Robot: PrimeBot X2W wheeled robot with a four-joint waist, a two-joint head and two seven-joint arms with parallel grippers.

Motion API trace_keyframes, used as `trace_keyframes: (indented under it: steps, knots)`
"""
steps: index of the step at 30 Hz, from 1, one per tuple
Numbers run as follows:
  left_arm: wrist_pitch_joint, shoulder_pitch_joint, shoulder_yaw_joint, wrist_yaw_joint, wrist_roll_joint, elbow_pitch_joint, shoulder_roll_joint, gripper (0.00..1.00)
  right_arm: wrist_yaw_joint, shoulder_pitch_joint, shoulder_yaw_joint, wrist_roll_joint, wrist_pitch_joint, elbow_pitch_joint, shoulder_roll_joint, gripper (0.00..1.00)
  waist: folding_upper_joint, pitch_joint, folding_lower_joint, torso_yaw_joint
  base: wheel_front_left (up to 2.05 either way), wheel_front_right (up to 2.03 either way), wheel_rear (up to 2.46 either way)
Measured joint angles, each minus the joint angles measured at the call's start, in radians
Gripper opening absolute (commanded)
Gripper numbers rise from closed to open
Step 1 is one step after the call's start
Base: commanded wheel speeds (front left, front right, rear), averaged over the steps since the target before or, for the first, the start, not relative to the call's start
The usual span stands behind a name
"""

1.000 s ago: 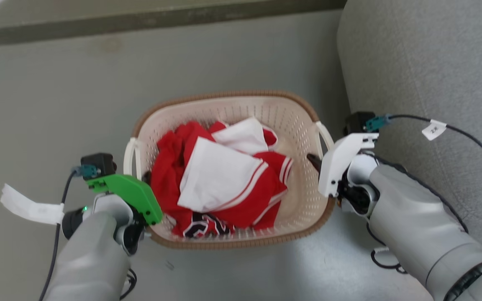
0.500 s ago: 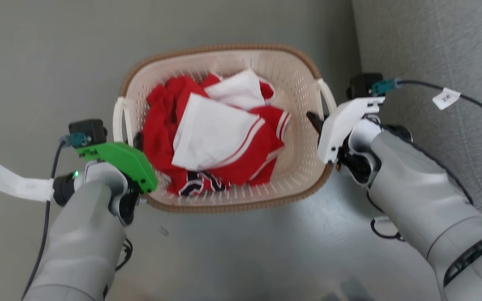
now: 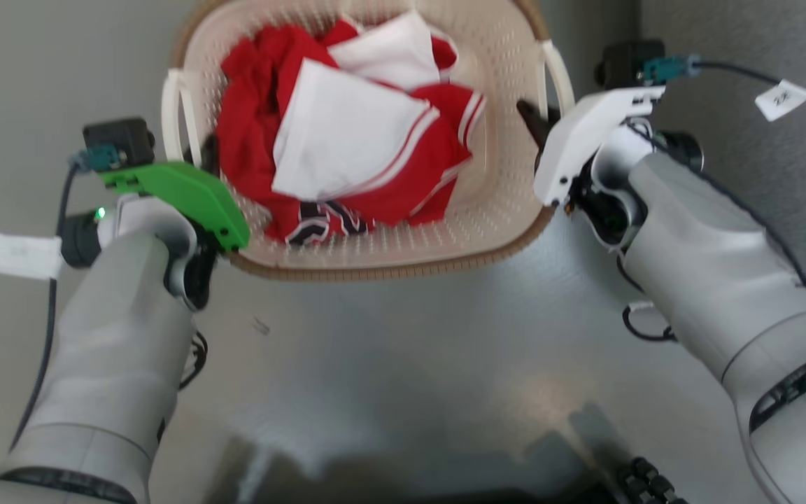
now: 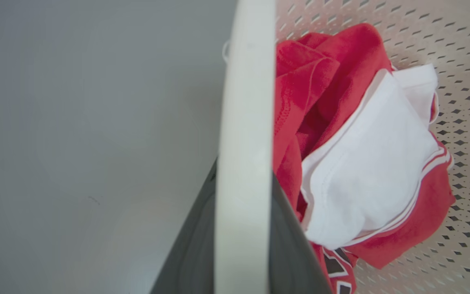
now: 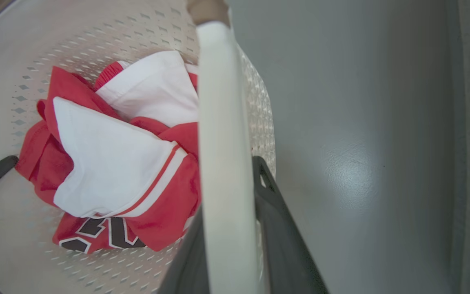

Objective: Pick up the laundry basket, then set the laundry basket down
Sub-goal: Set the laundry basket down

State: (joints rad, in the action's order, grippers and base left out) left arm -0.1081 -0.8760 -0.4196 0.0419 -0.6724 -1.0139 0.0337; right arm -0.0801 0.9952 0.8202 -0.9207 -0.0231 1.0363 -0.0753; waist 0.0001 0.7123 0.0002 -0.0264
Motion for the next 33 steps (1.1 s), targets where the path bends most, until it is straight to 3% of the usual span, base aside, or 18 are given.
trace_keyframes:
  steps: [11,33]
  knots:
    - [-0.046,-0.075,0.006,-0.015,0.008,0.004,0.004,0.00,-0.006,0.082,-0.008,0.010,0.054,0.006,-0.002,0.00,0.0000,0.147,0.0000,0.009,0.00,0.00,0.00]
    - [-0.092,-0.158,0.003,-0.016,0.026,-0.030,0.001,0.00,-0.016,0.144,0.001,0.008,0.111,0.034,-0.001,0.00,0.0000,0.295,-0.0001,0.024,0.00,0.00,0.00]
